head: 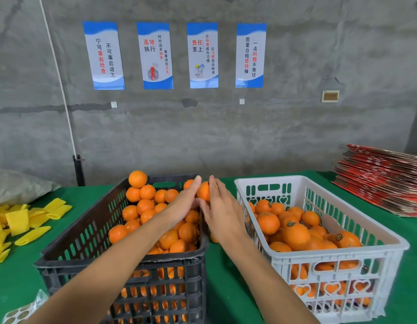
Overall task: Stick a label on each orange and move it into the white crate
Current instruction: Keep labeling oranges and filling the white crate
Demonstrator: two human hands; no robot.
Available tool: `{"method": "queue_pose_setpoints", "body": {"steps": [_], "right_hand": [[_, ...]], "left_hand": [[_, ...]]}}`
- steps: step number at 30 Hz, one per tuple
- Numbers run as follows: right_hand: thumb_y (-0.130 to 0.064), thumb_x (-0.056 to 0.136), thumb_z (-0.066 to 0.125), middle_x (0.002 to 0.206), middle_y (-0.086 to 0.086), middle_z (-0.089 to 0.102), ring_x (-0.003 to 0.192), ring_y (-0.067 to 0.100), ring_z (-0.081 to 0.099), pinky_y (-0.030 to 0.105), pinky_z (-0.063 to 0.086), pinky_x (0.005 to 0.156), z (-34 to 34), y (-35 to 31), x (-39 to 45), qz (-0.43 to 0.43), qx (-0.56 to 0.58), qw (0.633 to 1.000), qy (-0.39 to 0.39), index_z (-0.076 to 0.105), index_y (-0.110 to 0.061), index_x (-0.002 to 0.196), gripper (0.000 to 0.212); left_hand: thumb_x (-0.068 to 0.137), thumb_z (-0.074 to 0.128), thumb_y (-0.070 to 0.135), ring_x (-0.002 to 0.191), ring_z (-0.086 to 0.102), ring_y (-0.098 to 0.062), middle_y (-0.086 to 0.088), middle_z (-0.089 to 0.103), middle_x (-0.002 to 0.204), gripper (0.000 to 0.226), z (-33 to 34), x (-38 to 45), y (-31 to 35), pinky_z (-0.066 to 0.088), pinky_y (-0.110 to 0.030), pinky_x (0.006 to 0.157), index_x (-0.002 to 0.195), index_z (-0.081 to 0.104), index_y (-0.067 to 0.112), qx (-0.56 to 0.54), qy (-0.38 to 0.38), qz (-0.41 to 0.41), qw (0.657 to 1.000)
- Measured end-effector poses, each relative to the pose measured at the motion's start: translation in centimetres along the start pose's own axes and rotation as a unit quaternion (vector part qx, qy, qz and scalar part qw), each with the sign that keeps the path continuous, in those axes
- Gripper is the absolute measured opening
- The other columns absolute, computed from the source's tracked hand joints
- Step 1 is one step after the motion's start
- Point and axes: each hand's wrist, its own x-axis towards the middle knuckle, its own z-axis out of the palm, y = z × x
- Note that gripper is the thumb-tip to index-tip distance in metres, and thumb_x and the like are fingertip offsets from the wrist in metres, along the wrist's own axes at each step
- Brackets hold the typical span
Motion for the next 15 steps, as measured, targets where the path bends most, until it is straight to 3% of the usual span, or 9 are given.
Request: {"method": "queue_pose_setpoints", "body": {"steps": [3,5,7,10,12,15], "right_hand": [[-0.036,0.109,0.043,0.167,0.014,0.024,0.146,0.031,0.037,0.038,0.039,0.114,-1.1,3.1,0.6,0.043,-0.035,0.998,0.01,0.018,-0.007,0.162,0.065],[-0.031,0.11,0.044,0.169,0.017,0.015,0.148,0.033,0.032,0.039,0.038,0.116,-1.9,6.0,1.2,0.082,-0.068,0.994,0.024,0.016,-0.006,0.162,0.064],[-0.02,0.108,0.047,0.17,0.02,0.008,0.152,0.035,0.025,0.039,0.032,0.12,-2.6,8.7,1.9,0.117,-0.093,0.988,0.029,0.016,-0.006,0.162,0.064],[-0.02,0.107,0.048,0.17,0.02,0.005,0.156,0.035,0.014,0.041,0.018,0.126,-2.9,10.8,2.4,0.126,-0.14,0.981,0.037,0.022,-0.008,0.161,0.061],[-0.031,0.108,0.047,0.17,0.016,0.011,0.156,0.033,0.013,0.043,0.015,0.126,-2.7,10.0,2.7,0.1,-0.132,0.986,0.036,0.03,-0.013,0.159,0.056],[-0.036,0.106,0.052,0.165,0.011,0.032,0.153,0.03,0.027,0.042,0.022,0.125,-1.7,6.3,3.5,0.021,-0.078,0.996,0.044,0.044,-0.014,0.154,0.053]], "left_hand": [[0.085,0.029,0.089,0.131,0.055,-0.003,0.015,0.068,0.132,0.077,-1.1,0.3,-1.4,0.041,-0.029,0.113,0.127,0.066,0.036,0.096,0.015,0.027,0.995],[0.085,0.025,0.093,0.136,0.042,0.005,0.026,0.049,0.144,0.087,-2.1,0.2,-2.4,0.029,-0.019,0.115,0.144,0.052,0.036,0.223,0.024,0.061,0.973],[0.089,0.024,0.09,0.13,0.035,0.009,0.03,0.038,0.138,0.084,-2.6,0.5,-2.7,0.023,-0.011,0.106,0.15,0.044,0.036,0.297,0.04,0.071,0.951],[0.094,0.02,0.086,0.121,0.05,-0.003,0.023,0.054,0.124,0.064,-2.5,1.3,-2.8,0.037,-0.03,0.1,0.13,0.051,0.043,0.366,0.047,0.087,0.925],[0.093,0.017,0.086,0.103,0.055,-0.008,0.016,0.056,0.102,0.061,-2.7,1.5,-2.8,0.042,-0.036,0.088,0.122,0.05,0.043,0.383,0.052,0.076,0.919],[0.097,0.021,0.079,0.091,0.057,-0.015,0.009,0.054,0.09,0.056,-3.4,1.3,-2.9,0.043,-0.04,0.077,0.114,0.05,0.034,0.39,0.072,0.055,0.917]]}}
